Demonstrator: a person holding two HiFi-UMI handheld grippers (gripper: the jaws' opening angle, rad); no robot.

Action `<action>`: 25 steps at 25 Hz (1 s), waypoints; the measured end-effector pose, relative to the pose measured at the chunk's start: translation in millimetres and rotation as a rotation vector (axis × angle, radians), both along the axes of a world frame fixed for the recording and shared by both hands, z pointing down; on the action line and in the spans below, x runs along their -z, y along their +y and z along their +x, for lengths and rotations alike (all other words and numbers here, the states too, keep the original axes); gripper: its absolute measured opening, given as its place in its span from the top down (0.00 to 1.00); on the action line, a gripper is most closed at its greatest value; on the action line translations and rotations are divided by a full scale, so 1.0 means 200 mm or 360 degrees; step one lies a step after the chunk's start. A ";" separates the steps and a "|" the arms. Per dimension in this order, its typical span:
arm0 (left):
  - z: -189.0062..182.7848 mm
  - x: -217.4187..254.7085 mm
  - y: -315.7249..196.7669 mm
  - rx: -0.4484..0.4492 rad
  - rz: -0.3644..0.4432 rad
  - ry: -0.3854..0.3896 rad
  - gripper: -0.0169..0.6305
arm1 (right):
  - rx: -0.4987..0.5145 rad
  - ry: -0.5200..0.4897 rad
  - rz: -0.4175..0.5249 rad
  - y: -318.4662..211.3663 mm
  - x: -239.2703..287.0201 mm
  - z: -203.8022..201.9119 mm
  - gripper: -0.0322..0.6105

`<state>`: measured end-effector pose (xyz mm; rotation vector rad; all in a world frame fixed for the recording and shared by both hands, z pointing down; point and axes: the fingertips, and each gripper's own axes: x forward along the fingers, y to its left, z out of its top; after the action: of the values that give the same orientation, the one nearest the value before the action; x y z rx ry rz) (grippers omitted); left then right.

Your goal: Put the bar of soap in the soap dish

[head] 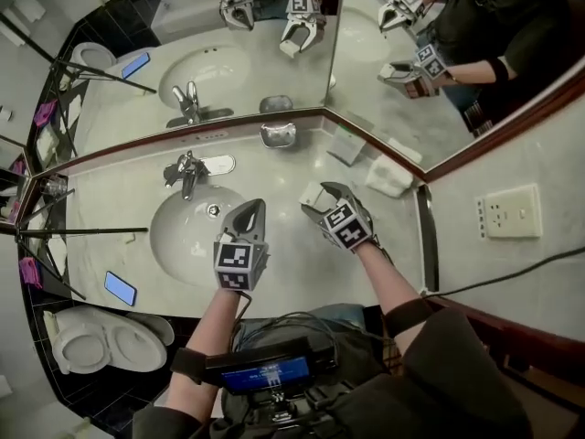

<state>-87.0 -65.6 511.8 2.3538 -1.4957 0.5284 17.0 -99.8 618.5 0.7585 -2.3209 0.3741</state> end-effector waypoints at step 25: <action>-0.15 -0.21 0.03 0.0113 -0.0140 -0.0009 0.97 | 0.0128 0.0365 -0.0227 -0.14 -0.65 -0.15 0.41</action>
<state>-117.9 -59.7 553.0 2.2258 -1.5204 0.5716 -13.9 -127.8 747.8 0.6031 -2.0785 0.3908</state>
